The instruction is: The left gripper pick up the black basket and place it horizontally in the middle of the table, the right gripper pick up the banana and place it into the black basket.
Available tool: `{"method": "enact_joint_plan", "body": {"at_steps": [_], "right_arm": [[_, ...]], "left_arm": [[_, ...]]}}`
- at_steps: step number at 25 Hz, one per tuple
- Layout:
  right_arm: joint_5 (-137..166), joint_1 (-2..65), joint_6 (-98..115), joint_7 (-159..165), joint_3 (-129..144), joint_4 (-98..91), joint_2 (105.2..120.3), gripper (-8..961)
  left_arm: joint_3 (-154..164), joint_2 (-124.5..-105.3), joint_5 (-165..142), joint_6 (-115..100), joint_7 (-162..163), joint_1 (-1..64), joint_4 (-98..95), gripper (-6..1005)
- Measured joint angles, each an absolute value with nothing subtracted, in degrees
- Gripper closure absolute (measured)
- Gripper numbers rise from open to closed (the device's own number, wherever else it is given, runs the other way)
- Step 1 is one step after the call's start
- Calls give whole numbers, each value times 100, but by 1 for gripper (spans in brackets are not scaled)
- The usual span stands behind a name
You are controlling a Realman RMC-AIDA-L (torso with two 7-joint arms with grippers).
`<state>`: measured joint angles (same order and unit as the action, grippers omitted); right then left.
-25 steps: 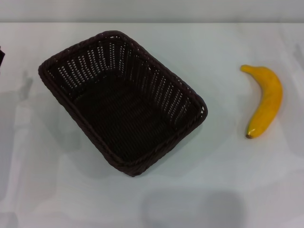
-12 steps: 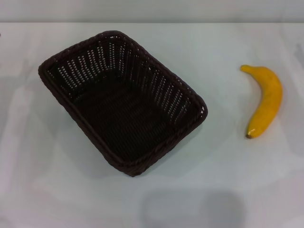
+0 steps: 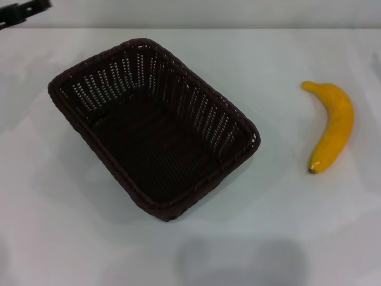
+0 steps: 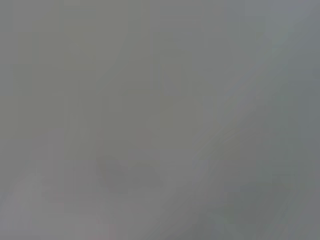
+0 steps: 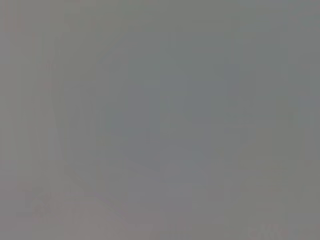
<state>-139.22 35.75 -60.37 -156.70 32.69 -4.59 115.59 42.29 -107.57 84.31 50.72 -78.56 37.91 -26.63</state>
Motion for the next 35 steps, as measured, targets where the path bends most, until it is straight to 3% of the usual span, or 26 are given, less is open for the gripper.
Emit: {"method": "enact_joint_plan", "body": {"at_steps": [4, 7, 15, 20, 35], "right_arm": [[-13921, 3569, -6042, -15668, 3270, -466, 11562, 81], [-13922, 3568, -6047, -15667, 3269, -466, 11564, 81], [-13922, 3599, -6057, -15662, 3269, -466, 11577, 80], [-13922, 3614, -6058, -15654, 3269, -466, 11590, 80], [-13922, 3618, -6218, -15653, 3300, -412, 11602, 80]], "left_arm": [[4706, -10394, 6942, 5674, -6130, 4193, -3180, 108], [4733, -10254, 6028, 6532, -5419, 4467, -3682, 108], [4734, -10062, 3975, 7987, -4373, 5287, -4228, 108], [4769, -10251, 3333, 8001, -4308, 5522, -4202, 108], [5065, -11098, 2020, 6487, -4325, 6013, -3305, 108]]}}
